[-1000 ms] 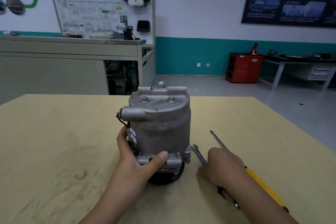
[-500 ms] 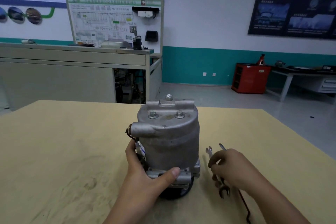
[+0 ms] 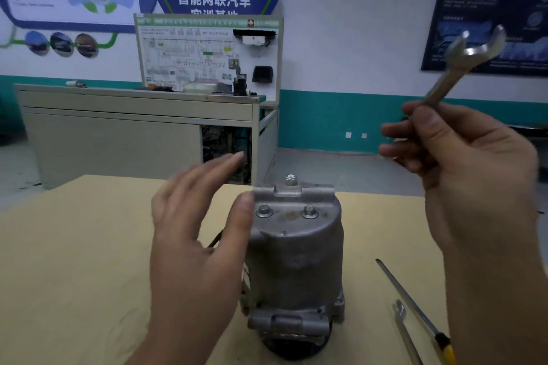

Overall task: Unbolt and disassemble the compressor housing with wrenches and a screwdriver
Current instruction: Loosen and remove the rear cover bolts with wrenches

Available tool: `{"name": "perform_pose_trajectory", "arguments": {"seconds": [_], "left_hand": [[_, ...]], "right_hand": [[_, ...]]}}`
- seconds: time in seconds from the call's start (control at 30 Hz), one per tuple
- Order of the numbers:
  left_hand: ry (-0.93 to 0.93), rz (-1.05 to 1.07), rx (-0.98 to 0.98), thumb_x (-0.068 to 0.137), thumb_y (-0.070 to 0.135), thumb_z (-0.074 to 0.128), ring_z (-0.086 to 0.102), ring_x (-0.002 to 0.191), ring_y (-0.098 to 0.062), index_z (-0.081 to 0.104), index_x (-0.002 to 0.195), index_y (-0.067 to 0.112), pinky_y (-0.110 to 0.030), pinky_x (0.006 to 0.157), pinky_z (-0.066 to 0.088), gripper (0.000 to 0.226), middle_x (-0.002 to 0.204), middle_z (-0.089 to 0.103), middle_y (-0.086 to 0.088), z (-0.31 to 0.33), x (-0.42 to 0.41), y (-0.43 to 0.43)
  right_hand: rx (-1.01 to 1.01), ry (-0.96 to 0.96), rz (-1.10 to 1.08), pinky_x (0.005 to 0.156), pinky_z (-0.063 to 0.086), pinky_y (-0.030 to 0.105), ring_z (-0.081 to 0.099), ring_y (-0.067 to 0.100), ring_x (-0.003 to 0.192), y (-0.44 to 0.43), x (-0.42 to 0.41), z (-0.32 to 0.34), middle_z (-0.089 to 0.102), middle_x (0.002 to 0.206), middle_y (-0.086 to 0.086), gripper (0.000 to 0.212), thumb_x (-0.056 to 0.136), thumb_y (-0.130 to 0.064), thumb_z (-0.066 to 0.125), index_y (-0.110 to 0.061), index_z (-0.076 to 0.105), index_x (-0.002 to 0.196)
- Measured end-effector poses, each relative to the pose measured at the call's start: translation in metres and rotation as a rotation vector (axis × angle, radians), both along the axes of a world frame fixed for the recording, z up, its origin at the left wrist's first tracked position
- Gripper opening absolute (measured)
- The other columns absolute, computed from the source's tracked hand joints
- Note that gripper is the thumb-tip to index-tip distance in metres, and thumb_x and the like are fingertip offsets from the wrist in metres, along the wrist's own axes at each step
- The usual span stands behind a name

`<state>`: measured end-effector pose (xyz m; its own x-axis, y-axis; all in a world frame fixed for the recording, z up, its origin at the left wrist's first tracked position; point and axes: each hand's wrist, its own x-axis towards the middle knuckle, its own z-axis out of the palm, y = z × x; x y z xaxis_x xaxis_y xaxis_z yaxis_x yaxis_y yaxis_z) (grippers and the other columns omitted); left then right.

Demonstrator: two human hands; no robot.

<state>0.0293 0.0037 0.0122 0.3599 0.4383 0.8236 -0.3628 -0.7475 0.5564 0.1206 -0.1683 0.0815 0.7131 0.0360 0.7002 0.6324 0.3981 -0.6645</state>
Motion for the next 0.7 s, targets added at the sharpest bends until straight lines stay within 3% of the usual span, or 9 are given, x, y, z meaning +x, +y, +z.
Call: {"name": "perform_pose_trajectory", "arguments": {"seconds": [0.1,0.13,0.23,0.27,0.5,0.7], "left_hand": [[0.193,-0.073,0.170,0.080,0.064,0.053,0.044,0.109,0.012,0.057,0.098,0.059,-0.028,0.094,0.039,0.019,0.111,0.046,0.047,0.032,0.004,-0.005],[0.246,-0.108,0.177,0.078,0.066,0.051,0.045,0.106,0.014,0.059,0.091,0.059,-0.030,0.093,0.040,0.016,0.108,0.044,0.049,0.039,0.007,-0.007],[0.336,-0.292,0.096,0.076,0.048,0.058,0.052,0.091,0.022,0.067,0.080,0.047,-0.002,0.072,0.040,0.010,0.090,0.059,0.042,0.054,0.018,-0.008],[0.357,-0.346,0.075,0.078,0.041,0.060,0.054,0.086,0.021,0.069,0.078,0.043,0.002,0.067,0.038,0.009,0.083,0.063,0.037,0.056,0.021,-0.008],[0.443,-0.389,0.112,0.078,0.032,0.070,0.059,0.079,0.014,0.068,0.070,0.040,0.001,0.067,0.040,0.012,0.078,0.066,0.032,0.051,0.036,-0.003],[0.419,-0.379,0.040,0.077,0.030,0.072,0.061,0.071,0.014,0.068,0.066,0.038,0.001,0.059,0.040,0.014,0.072,0.067,0.029,0.046,0.042,0.001]], "right_hand": [[0.094,-0.081,0.036,0.049,0.047,0.019,0.060,0.007,0.051,0.013,-0.008,-0.002,0.065,0.058,-0.005,0.020,0.076,-0.034,0.061,-0.017,0.064,0.085],[0.115,-0.088,0.064,0.047,0.045,0.017,0.056,0.005,0.048,0.017,-0.009,-0.003,0.062,0.054,-0.006,0.018,0.080,-0.033,0.060,-0.016,0.063,0.085],[0.063,-0.074,0.063,0.043,0.040,0.017,0.048,0.004,0.044,0.027,-0.010,-0.006,0.055,0.048,-0.006,0.018,0.083,-0.030,0.056,-0.013,0.059,0.082],[0.028,-0.063,0.053,0.042,0.039,0.016,0.047,0.005,0.043,0.029,-0.009,-0.007,0.053,0.047,-0.006,0.019,0.081,-0.031,0.055,-0.012,0.059,0.081],[-0.096,-0.026,0.071,0.043,0.040,0.015,0.047,0.005,0.044,0.036,0.000,-0.012,0.052,0.047,-0.004,0.021,0.076,-0.031,0.056,-0.012,0.062,0.080],[-0.214,-0.107,0.051,0.054,0.044,0.014,0.052,0.000,0.056,0.040,0.005,-0.018,0.060,0.059,-0.010,0.011,0.079,-0.028,0.057,-0.027,0.066,0.085]]}}
